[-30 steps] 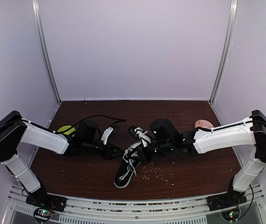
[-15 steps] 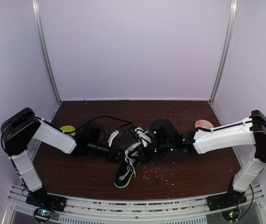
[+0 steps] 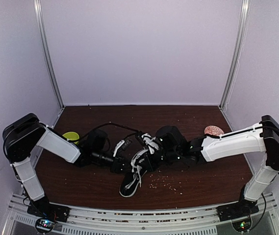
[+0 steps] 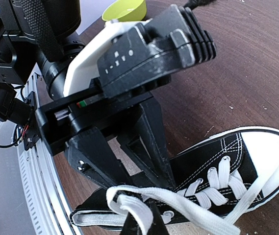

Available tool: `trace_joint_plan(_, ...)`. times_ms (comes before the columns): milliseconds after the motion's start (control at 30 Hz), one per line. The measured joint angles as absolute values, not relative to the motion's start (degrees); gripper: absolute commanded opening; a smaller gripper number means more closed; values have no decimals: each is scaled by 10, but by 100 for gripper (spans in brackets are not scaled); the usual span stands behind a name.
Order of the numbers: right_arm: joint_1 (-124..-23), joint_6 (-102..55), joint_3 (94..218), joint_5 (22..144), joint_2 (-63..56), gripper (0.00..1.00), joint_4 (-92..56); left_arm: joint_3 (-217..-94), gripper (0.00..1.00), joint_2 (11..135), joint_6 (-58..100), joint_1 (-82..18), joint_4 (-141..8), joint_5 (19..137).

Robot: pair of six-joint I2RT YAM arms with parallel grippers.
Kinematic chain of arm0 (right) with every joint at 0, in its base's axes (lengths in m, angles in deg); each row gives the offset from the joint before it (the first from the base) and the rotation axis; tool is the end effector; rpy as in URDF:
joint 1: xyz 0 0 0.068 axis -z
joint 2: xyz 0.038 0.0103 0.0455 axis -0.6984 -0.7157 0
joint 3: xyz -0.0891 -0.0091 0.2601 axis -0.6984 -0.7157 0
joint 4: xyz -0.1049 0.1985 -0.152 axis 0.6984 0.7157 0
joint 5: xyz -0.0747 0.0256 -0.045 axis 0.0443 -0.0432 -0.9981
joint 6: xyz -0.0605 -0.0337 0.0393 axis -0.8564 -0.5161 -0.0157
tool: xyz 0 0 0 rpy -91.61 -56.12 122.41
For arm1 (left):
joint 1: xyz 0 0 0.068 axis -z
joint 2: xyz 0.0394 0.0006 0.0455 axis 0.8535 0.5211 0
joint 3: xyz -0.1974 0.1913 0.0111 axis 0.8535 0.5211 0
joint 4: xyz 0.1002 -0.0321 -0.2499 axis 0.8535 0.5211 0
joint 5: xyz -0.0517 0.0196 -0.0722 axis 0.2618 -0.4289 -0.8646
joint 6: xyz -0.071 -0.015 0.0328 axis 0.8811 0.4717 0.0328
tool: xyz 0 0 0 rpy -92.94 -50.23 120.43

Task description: Tie the shoes

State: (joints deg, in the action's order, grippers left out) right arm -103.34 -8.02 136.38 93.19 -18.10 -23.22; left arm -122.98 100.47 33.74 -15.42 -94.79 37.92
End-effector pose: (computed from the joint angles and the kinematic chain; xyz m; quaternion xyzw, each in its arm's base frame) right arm 0.1854 0.3500 0.1826 -0.3433 0.8092 0.4021 0.2562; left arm 0.2197 -0.2764 0.1085 0.3265 0.7564 -0.5419 0.1662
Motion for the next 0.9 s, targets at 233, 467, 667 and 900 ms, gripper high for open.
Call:
trace_joint_plan(233, -1033, -80, 1364, 929, -185, 0, -233, -1230, 34, 1011, 342, -154, -971, 365)
trace_joint_plan(467, -1033, -79, 1364, 923, -185, 0, -236, -1229, 25, 1012, 357, -154, -998, 349)
trace_joint_plan(667, -1033, -76, 1364, 918, -185, 0, -239, -1229, 18, 1012, 364, -151, -1008, 345)
trace_joint_plan(900, -1033, -73, 1364, 917, -185, 0, -245, -1229, 24, 1012, 369, -141, -1014, 343)
